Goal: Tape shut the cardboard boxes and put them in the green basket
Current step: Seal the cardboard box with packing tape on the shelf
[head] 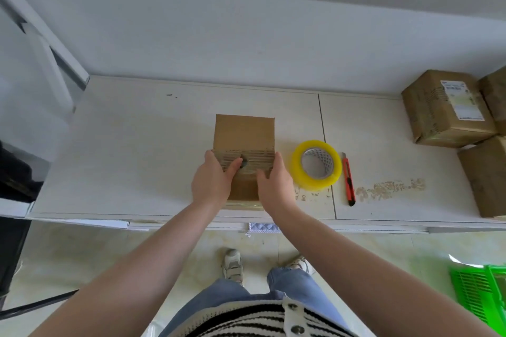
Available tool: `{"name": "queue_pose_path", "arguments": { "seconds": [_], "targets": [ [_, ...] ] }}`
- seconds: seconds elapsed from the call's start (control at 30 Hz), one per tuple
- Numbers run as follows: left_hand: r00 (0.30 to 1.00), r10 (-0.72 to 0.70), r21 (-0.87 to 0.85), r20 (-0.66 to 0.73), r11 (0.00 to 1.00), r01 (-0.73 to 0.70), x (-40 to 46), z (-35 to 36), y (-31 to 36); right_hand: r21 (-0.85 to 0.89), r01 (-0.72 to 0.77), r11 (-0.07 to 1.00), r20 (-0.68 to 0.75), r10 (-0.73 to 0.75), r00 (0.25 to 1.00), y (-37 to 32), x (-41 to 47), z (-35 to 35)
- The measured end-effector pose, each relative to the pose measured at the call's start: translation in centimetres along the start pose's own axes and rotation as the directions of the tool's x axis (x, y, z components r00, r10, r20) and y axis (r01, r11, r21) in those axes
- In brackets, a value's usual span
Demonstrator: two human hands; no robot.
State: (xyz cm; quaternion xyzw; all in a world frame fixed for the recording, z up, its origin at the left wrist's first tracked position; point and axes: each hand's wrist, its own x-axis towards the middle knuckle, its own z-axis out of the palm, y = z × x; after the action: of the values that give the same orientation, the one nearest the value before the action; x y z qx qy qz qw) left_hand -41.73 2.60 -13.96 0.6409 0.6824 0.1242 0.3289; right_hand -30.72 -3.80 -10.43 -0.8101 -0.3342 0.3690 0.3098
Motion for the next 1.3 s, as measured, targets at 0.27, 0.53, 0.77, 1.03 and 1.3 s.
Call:
{"name": "queue_pose_path", "arguments": {
  "seconds": [0.27, 0.53, 0.77, 1.03, 1.3],
  "targets": [
    [0.995, 0.06, -0.001, -0.084, 0.998, -0.061, -0.1, 0.0, -0.2, 0.011, -0.079, 0.997, 0.059, 0.078, 0.995, 1.3, 3.2, 0.7],
    [0.996, 0.086, 0.272, 0.01, 0.959, -0.086, 1.2, -0.9, 1.8, 0.062, 0.007, 0.998, 0.005, -0.008, 1.0, 2.4, 3.5, 0.9],
    [0.889, 0.443, 0.577, 0.114, 0.699, -0.422, 2.2, 1.9, 3.9, 0.014, 0.045, 0.999, -0.026, -0.045, 0.999, 2.3, 3.5, 1.0],
    [0.869, 0.469, 0.57, 0.16, 0.675, -0.469, 2.3, 1.7, 3.9, -0.003, 0.022, 1.0, 0.0, -0.022, 1.0, 2.2, 3.5, 0.9],
    [0.984, 0.177, 0.314, 0.022, 0.933, -0.175, -0.2, -0.4, 4.8, 0.007, 0.072, 0.997, -0.032, -0.072, 0.997, 0.0, 2.7, -0.6]
  ]
}}
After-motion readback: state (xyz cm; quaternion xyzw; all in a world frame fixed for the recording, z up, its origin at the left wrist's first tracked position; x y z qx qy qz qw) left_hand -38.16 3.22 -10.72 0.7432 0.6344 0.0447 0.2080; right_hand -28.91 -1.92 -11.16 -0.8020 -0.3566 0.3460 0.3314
